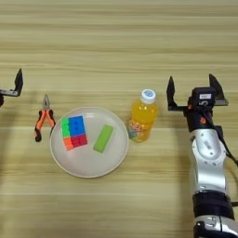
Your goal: Move the objects on the table
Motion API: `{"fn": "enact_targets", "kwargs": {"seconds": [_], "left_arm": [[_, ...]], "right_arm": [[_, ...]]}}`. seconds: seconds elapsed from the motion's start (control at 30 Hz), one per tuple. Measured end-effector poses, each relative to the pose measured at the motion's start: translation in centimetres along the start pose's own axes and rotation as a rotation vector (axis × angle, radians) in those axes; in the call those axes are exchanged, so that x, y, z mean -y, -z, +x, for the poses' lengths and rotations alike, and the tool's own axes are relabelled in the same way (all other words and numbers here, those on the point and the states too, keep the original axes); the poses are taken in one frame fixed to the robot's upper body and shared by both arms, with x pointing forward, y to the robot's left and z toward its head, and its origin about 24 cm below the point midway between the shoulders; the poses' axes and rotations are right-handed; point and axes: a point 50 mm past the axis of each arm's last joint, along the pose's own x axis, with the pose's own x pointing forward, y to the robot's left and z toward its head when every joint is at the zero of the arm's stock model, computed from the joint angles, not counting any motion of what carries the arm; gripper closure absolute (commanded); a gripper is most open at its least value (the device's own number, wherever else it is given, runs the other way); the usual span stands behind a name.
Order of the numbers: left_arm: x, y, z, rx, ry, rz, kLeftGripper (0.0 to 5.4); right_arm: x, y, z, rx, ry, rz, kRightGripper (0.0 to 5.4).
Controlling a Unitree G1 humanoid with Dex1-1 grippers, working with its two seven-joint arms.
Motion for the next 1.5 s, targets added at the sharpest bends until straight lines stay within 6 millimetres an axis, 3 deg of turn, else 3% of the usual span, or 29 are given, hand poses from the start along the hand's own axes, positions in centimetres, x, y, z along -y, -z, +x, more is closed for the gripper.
{"fn": "enact_targets", "kwargs": {"seconds": [0.27, 0.5, 0.67, 0.93, 1.03, 1.5], "left_arm": [[0.1, -0.1, 0.0, 0.007, 0.000, 0.000, 0.00], [0.1, -0.2, 0.0, 0.009, -0.002, 0.000, 0.00], [0.1, -0.2, 0.0, 0.011, -0.005, 0.000, 0.00], [0.2, -0.2, 0.0, 0.011, -0.007, -0.001, 0.00], [0.2, -0.2, 0.0, 0.010, -0.006, -0.001, 0.00], [0.5, -0.1, 0.1, 0.010, -0.001, -0.002, 0.00]], "right_arm": [[0.4, -0.4, 0.1, 0.025, 0.001, 0.037, 0.06], [0.0, -5.1, 1.4, 0.229, -0.055, 0.095, 0.06], [-0.6, -7.1, 1.8, 0.272, -0.142, 0.168, 0.06], [-2.7, -10.7, 1.8, 0.290, -0.439, 0.258, 0.06], [-3.3, -10.8, 1.6, 0.235, -0.549, 0.267, 0.06], [-3.5, -7.2, -0.6, -0.175, -0.794, 0.260, 0.06]]}}
